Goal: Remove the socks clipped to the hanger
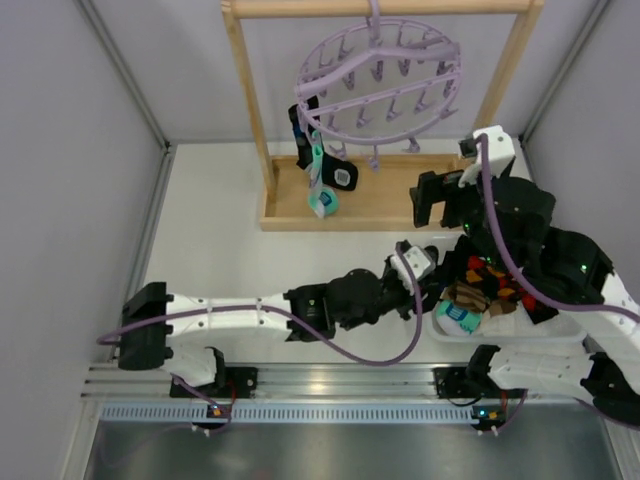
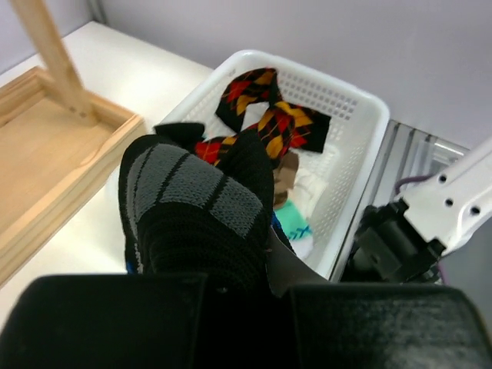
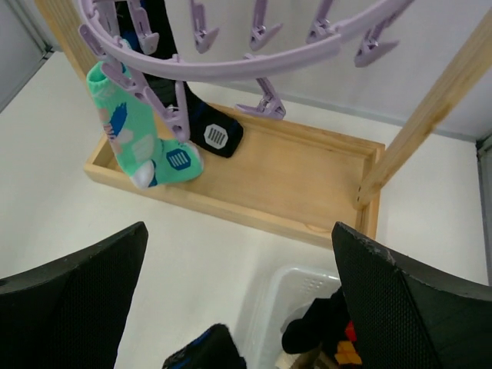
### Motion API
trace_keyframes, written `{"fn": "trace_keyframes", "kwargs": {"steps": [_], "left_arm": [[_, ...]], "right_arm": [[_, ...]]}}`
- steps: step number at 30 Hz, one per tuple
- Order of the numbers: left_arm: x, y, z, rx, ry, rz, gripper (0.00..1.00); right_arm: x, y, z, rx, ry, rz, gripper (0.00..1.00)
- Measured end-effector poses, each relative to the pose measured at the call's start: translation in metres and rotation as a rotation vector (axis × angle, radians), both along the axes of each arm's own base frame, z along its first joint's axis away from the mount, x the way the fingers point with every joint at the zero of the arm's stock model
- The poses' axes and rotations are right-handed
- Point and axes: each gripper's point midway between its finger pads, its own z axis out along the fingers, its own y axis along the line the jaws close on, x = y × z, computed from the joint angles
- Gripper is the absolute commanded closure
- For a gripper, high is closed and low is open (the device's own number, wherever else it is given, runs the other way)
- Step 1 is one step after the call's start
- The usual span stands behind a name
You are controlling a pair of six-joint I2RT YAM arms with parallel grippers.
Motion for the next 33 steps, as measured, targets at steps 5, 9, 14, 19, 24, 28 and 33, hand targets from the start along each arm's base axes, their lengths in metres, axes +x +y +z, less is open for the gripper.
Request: {"fn": "trace_keyframes", "kwargs": {"steps": [5, 9, 14, 19, 24, 28, 33], "left_arm": [[0.012, -0.052, 0.008, 0.034, 0.029, -0.099, 1.0], [0.02, -0.098, 0.003, 0.066, 0.047, -0.177, 1.0], [0.022, -0.174, -0.025, 0.117, 0.074, -0.293, 0.8], [0.014, -0.21, -0.079, 0.2, 0.146, -0.379, 0.24], [0.014, -0.189, -0.144, 0.367, 0.24, -0.33, 0.02], [0.024, -0.162, -0.159, 0.437, 0.254, -0.256, 0.02], [0.046, -0.113, -0.138, 0.453, 0.247, -0.122, 0.02]], "right_arm": [[-0.015, -0.033, 0.009, 0.031, -0.022, -0.051, 0.01], [-0.02, -0.069, 0.021, 0.053, -0.061, -0.167, 0.0], [-0.032, -0.102, 0.024, 0.086, -0.099, -0.242, 0.01], [-0.04, -0.116, 0.024, 0.117, -0.115, -0.265, 0.01], [-0.037, -0.112, 0.016, 0.104, -0.099, -0.267, 0.0], [-0.036, -0.11, 0.015, 0.103, -0.097, -0.267, 0.01], [-0.034, -0.108, 0.014, 0.1, -0.095, -0.268, 0.01]]}}
